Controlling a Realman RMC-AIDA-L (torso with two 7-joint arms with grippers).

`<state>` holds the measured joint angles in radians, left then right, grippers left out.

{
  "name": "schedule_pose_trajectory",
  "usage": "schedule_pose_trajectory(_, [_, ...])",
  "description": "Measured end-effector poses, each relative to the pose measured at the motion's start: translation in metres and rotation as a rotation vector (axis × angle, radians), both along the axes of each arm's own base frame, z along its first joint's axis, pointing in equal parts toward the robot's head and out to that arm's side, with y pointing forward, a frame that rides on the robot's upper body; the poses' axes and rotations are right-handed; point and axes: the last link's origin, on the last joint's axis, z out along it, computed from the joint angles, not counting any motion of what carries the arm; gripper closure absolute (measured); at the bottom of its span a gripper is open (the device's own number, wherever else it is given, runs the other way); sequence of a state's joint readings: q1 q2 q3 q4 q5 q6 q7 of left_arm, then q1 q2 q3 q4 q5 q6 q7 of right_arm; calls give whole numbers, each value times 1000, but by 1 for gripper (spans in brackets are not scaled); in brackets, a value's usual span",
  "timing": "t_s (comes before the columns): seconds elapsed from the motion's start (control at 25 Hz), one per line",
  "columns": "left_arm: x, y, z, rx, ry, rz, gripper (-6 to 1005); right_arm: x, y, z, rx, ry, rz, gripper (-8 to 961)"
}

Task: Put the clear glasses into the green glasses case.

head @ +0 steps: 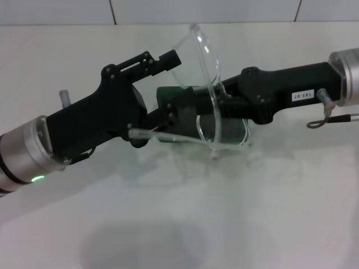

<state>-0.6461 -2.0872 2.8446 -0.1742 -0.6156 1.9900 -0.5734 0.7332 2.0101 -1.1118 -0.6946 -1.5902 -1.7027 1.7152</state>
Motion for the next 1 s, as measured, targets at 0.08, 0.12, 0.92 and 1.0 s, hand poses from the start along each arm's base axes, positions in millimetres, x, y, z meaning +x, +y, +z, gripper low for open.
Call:
schedule_pose_trajectory(0.08, [2, -1, 1, -4, -10, -15, 442, 1, 1, 1, 2, 4, -10, 846])
schedule_pose_trajectory(0.12, [2, -2, 2, -5, -13, -21, 442, 1, 1, 1, 0, 3, -12, 846])
schedule_pose_trajectory(0.92, [-2, -1, -2, -25, 25, -3, 442, 16, 18, 25, 236, 270, -140, 847])
schedule_pose_trajectory(1.0, [1, -3, -4, -48, 25, -30, 441, 16, 19, 24, 239, 267, -146, 847])
